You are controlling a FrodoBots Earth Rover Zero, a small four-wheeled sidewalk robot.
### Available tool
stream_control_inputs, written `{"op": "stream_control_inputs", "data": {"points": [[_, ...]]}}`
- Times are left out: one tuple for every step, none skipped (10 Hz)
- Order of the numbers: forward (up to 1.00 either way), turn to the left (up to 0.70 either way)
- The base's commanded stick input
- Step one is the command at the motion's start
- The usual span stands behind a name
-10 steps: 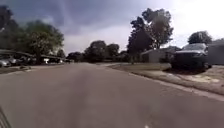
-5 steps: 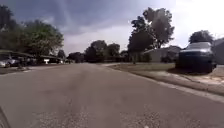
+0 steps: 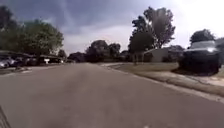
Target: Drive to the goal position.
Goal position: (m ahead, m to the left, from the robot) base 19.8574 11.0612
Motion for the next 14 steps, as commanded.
{"op": "stream_control_inputs", "data": {"points": [[0.70, 0.03], [0.70, 0.03], [0.70, 0.03], [0.70, 0.03], [0.70, 0.03], [0.70, 0.03], [0.70, 0.03], [0.70, 0.03], [0.70, 0.03], [0.70, 0.03], [0.70, 0.03], [0.70, 0.03], [0.70, 0.03], [0.70, 0.03]]}}
